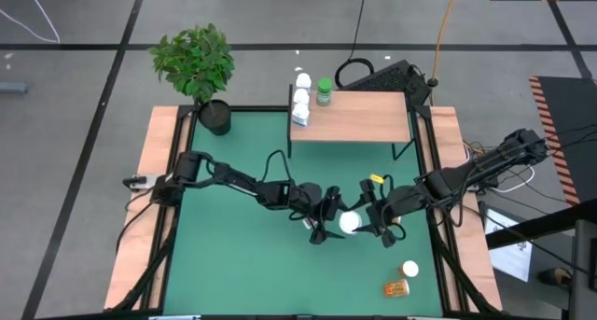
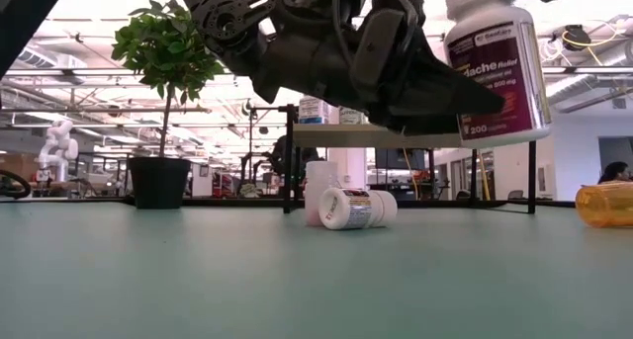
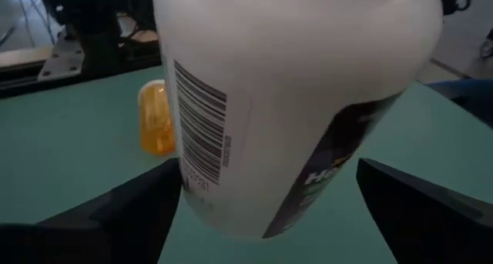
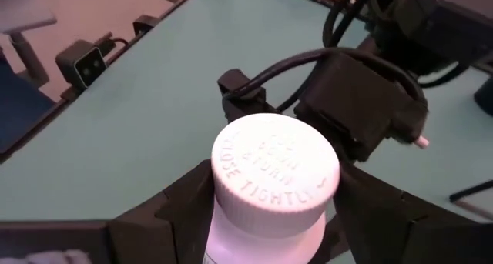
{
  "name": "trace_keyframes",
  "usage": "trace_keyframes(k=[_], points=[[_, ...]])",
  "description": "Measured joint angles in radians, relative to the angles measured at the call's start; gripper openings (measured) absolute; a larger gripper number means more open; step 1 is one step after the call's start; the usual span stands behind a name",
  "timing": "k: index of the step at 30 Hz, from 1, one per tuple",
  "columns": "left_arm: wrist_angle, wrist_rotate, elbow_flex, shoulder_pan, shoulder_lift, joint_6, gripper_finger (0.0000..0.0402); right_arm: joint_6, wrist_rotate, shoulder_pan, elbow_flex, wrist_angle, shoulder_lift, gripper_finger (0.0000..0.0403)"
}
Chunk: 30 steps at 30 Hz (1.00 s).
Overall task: Pick and place medicine bottles onto shelf by color
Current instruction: Put the white and violet pill bottle on the shelf
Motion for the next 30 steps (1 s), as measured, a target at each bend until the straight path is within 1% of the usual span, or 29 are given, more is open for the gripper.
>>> trace_keyframes(k=[5,14,17,20,24,28,30], points=[[0.001,0.006,0.002,0.000,-0.003,-0.012,0.0390,-0.043,-0.003,0.000,-0.001,0.027,0.000,0.0224],[0.001,0.008,0.002,-0.001,-0.005,-0.064,0.0390,-0.066,-0.012,0.000,-0.001,0.036,0.000,0.0224],[-0.005,-0.018,0.001,-0.004,-0.010,-0.065,0.0390,-0.080,-0.029,0.000,-0.001,0.056,0.000,0.0224],[-0.005,-0.046,0.000,-0.005,-0.017,-0.057,0.0390,-0.116,-0.024,0.006,0.000,0.085,-0.001,0.0224],[0.006,-0.043,0.000,-0.008,-0.019,-0.018,0.0390,-0.158,-0.025,0.012,0.002,0.110,-0.002,0.0224],[0.002,-0.041,0.000,-0.014,-0.019,0.011,0.0389,-0.136,-0.028,0.012,0.002,0.108,-0.002,0.0224],[0.002,-0.057,0.000,-0.021,-0.019,0.030,0.0378,-0.103,-0.033,0.012,0.003,0.108,-0.002,0.0224]])
